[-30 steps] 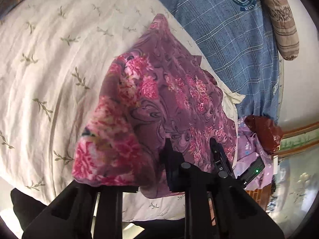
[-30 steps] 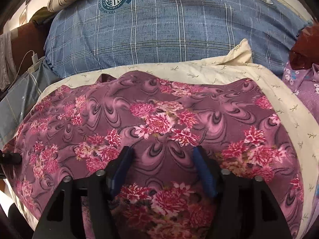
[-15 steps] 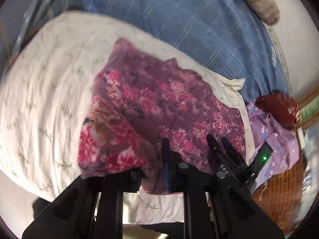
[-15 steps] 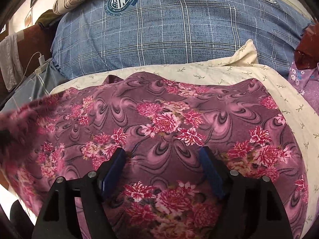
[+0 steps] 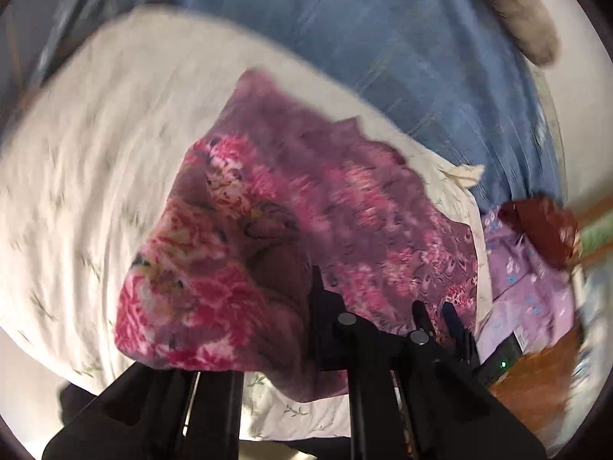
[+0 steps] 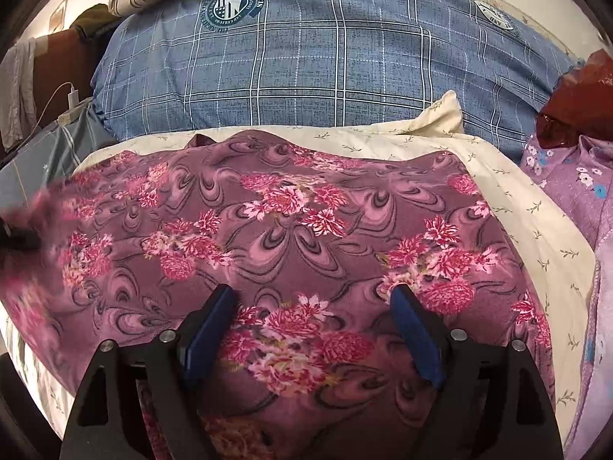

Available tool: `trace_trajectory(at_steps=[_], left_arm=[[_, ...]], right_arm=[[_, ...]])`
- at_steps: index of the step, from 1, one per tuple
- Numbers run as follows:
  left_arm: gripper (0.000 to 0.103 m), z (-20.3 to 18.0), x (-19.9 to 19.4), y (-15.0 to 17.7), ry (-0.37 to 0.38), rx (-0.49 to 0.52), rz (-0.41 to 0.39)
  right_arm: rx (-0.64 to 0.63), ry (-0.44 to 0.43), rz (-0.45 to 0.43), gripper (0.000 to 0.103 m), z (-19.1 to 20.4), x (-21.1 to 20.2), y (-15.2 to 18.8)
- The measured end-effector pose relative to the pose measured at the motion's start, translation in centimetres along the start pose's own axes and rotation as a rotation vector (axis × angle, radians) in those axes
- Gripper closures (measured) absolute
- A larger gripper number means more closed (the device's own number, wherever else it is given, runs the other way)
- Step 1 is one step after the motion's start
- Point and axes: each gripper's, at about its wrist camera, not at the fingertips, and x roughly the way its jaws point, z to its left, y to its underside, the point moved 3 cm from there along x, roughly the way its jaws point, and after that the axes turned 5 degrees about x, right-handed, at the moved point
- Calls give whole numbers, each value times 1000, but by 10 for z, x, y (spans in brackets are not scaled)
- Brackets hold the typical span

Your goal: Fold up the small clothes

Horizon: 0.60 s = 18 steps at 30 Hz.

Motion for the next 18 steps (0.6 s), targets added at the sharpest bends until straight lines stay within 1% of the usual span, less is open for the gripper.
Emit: trace_trajectory(at_steps=[2,4,6,8,11,13,15,16,18], left_arm=[[95,-30,-16,-9,-15,95,-57],[95,-59,-27,-14,-14,175,-98],[95,-91,-31,-16,-3,255,-120],[95,-121,-25,-17,11,321,-117],[95,-162,-9,-9,51,410,-79],[95,-185,7,-2,91,448,-34],[95,-199,20,5,131,476,5],[95,-208,28,11,150,490,31],[95,-216,45,18,170,502,82]], right_arm=[[6,-6,-4,18,-2,-1,2],[10,-12,-6,18,-3,-3,3],[13,-20,-7,18,-4,-3,2],[20,-33,-7,18,-5,-3,2],[34,-61,0,18,-8,-6,2],[50,-92,10,18,-12,-13,5],[59,-107,13,18,-17,-27,10],[62,-101,10,17,-21,-35,14],[94,-63,14,13,-33,-50,19]])
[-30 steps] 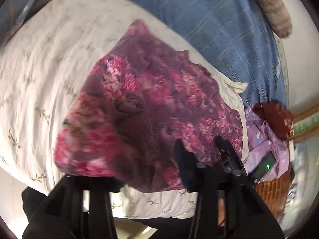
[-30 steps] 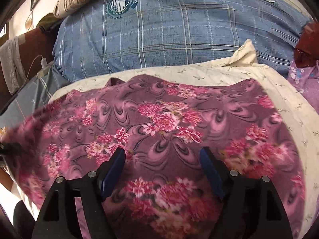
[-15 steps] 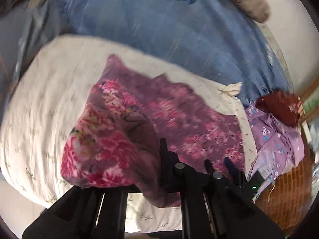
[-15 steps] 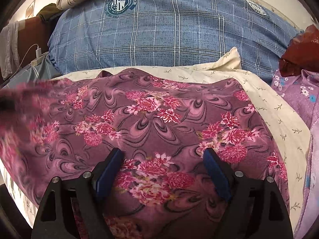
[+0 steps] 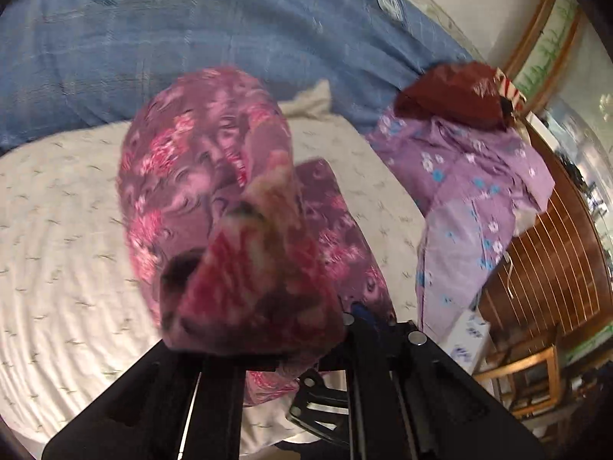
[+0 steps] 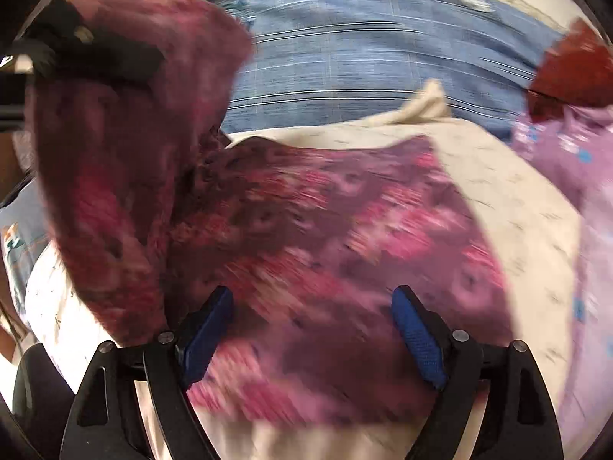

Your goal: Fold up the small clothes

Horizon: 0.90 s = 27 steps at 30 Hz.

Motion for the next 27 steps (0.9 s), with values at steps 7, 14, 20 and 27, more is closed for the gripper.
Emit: trace_trajectory(at_steps=[7,14,20,27], left_arm=[[89,19,62,25,112,-170,316],[36,40,-6,23,21,-29,258],[30,91,-11,-15,-216,20,238],[30,81,21,-64,-226,69,283]], right_arm=[[270,10,82,0,-61,-1,6],[383,58,13,0,-95,-37,8],[390,-66,-179,0,-98,-92,-14],[269,-170,-69,3,-45,-61,-14]])
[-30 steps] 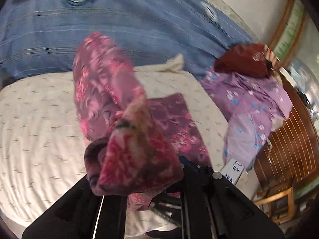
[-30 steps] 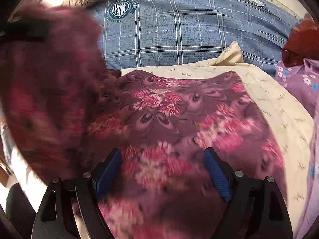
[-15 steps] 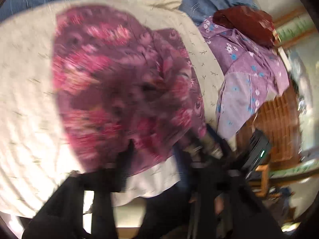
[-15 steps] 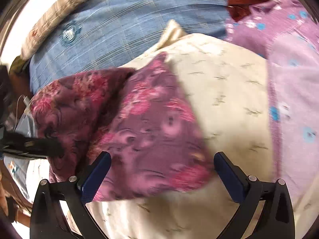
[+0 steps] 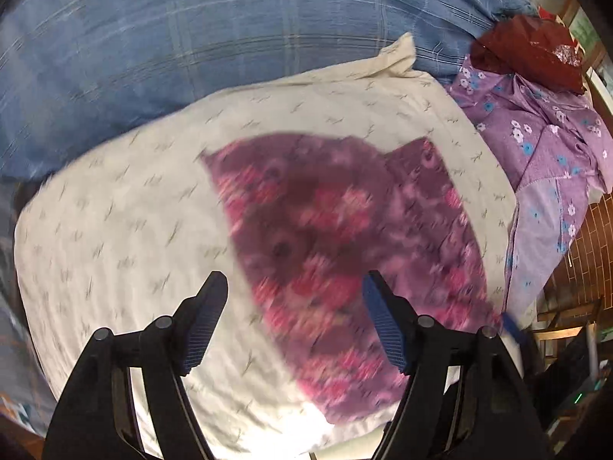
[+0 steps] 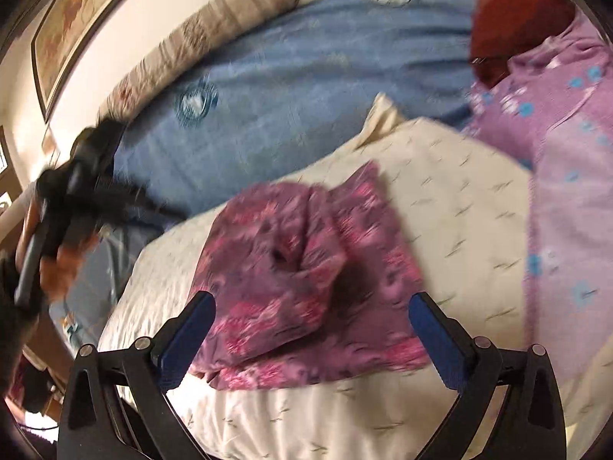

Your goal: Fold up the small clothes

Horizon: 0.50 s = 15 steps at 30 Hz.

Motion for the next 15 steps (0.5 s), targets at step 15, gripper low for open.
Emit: trace_trajectory(at_steps=[15], left_arm=[[30,-55,77,-64,110,-93,163]], right_arm=[[77,-36,-27,24,-26,8,-16]])
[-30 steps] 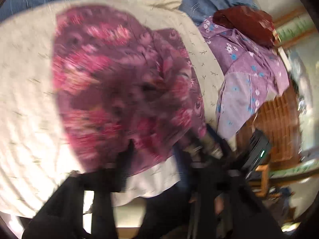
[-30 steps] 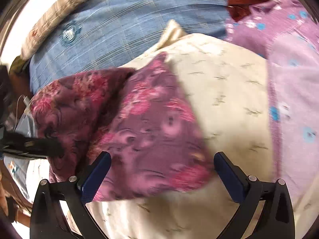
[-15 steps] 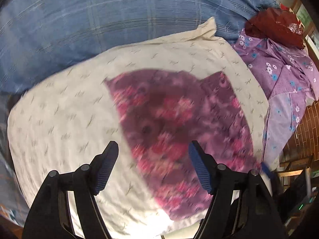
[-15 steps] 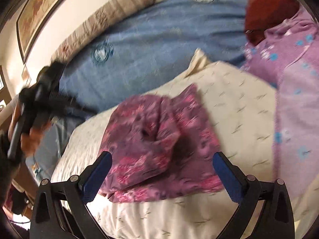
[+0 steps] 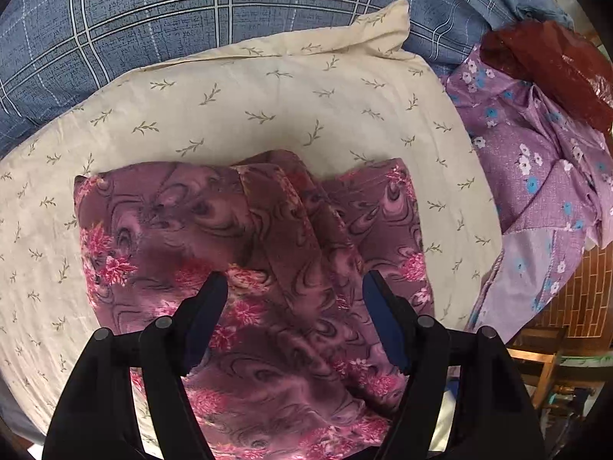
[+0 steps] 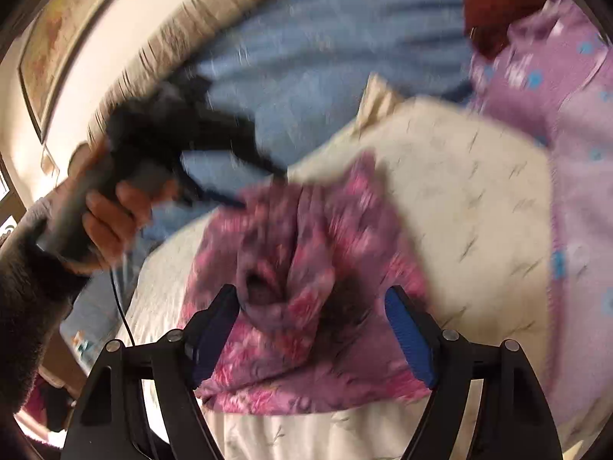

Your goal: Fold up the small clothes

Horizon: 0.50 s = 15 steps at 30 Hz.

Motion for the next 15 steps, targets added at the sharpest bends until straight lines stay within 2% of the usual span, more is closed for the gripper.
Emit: trace_trajectory(at_steps=[2,3,6,7,8,9,10,11,13,15], left_arm=[[30,3,1,0,-15,2,4],[30,5,1,0,-21,-4,8],[30,11,-2,1,-27,-23,7],[30,13,-3,1,-28,-26,6],[30,15,-5,0,-29,-32,2],[30,17,-7,0,-28,-40,-1],[30,18,-9,-1,-24,-49,-2],[30,19,-10,-1,-18,-56,-1],[30,18,-12,-2,9,-70,4],[30,15,-13,-1,32,-64,2]], right_arm=[[-51,-31,-84,22,9,-17,-10],[-89,-62,-99,22,17,-21,-15],[-186,-143,-35,24,40,-5,-19],[-205,-171,13,31,45,6,-18],[-227,-176,49,42,47,18,-16],[-253,-166,104,45,49,34,-11],[-268,-147,161,61,48,46,-5],[-278,-99,207,92,43,59,2],[-269,-78,250,95,33,68,9],[-173,-162,194,95,22,44,3]])
